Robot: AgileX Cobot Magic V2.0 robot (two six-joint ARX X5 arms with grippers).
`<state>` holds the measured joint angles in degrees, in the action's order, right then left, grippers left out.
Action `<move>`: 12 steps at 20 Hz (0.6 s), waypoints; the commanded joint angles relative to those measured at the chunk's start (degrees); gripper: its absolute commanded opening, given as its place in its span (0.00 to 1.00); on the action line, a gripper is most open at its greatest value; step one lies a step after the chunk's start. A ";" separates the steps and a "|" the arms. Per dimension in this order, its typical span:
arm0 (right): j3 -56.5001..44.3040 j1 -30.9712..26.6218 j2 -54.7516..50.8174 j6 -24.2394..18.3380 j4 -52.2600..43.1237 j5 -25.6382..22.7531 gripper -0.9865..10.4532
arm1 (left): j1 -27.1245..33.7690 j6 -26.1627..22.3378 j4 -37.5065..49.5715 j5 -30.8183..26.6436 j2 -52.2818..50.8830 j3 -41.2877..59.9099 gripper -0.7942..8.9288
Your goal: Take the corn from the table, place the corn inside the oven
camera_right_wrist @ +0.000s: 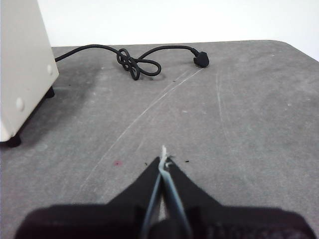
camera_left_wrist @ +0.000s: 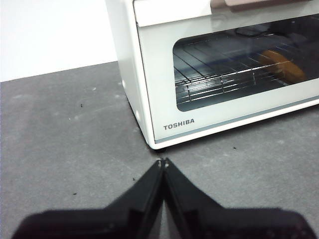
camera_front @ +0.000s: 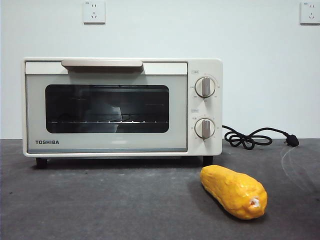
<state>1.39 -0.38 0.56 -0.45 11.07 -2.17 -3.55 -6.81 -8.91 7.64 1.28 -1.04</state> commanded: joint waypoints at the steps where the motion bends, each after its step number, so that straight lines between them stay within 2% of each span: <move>1: -0.48 0.04 -0.07 0.50 -0.37 -0.15 0.09 | -0.11 0.22 0.66 -0.15 0.02 0.46 0.08; 4: -0.48 0.04 -0.07 4.00 -0.37 1.05 0.09 | -0.13 1.09 1.05 0.13 0.02 0.46 0.08; 6: -0.48 0.04 -0.07 10.29 -0.39 2.51 0.09 | -0.15 4.20 1.25 1.16 0.02 0.46 0.08; 8: -0.48 0.04 -0.07 19.69 -0.57 4.50 0.09 | -0.15 10.93 1.25 3.93 0.02 0.46 0.08; 10: -0.48 0.04 -0.07 27.28 -0.68 5.88 0.09 | -0.15 18.53 1.25 6.99 0.02 0.46 0.08; 12: -0.48 0.04 -0.07 31.61 -0.72 5.95 0.09 | -0.15 25.46 1.38 8.79 0.02 0.46 0.08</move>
<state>1.39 -0.38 0.56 21.93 10.74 3.55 -3.55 8.25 -8.21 15.73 1.28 -1.04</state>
